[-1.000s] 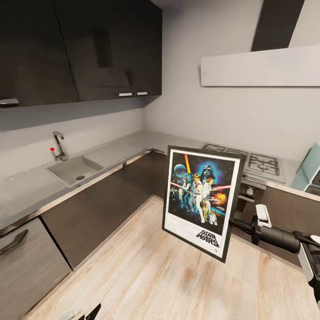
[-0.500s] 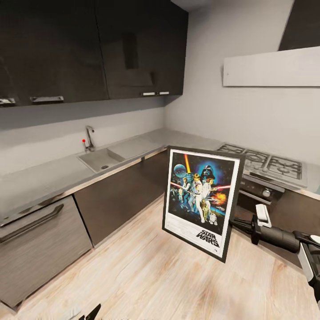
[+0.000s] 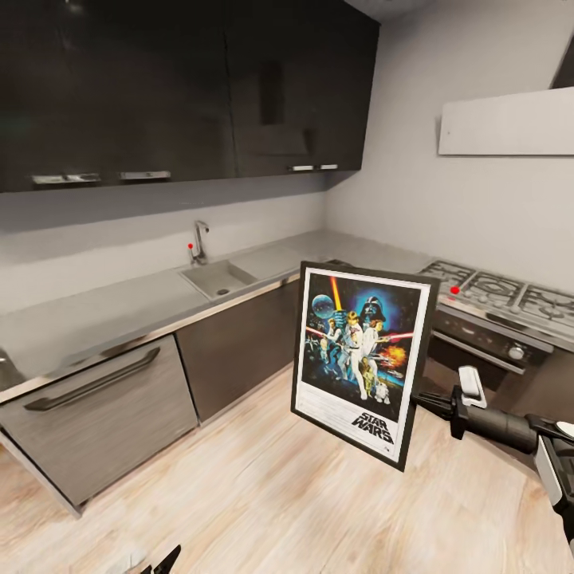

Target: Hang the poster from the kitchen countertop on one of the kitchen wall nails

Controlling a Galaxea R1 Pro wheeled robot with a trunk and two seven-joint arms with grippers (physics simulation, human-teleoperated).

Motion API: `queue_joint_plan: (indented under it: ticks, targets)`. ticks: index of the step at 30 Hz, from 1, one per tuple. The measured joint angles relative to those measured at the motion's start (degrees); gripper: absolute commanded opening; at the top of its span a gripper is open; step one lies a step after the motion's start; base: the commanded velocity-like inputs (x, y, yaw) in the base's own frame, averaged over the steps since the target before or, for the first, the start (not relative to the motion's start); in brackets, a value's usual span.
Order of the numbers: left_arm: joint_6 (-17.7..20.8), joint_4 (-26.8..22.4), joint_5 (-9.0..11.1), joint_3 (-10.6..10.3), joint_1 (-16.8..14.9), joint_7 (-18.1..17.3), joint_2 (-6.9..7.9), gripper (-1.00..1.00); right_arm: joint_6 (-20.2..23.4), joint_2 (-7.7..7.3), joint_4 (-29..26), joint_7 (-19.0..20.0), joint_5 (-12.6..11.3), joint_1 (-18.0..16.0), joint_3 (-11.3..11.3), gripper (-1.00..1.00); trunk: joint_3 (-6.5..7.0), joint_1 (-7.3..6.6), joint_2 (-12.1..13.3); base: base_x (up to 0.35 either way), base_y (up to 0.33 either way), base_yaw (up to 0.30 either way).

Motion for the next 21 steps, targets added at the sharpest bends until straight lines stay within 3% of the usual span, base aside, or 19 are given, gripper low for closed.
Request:
queue_joint_plan:
  ticks: [7,21]
  targets:
    - [0.0,0.0,0.0,0.0,0.0,0.0,0.01,1.00,0.0,0.00,0.0,0.0,0.0,0.0,0.1,-1.00,0.00,0.00,0.0,-0.252,0.229,0.188]
    - [0.0,0.0,0.1,0.0,0.0,0.0,0.08,1.00,0.0,0.08,0.0,-0.1,0.0,0.0,0.1,-1.00,0.00,0.01,0.0,-0.272,0.229,0.284]
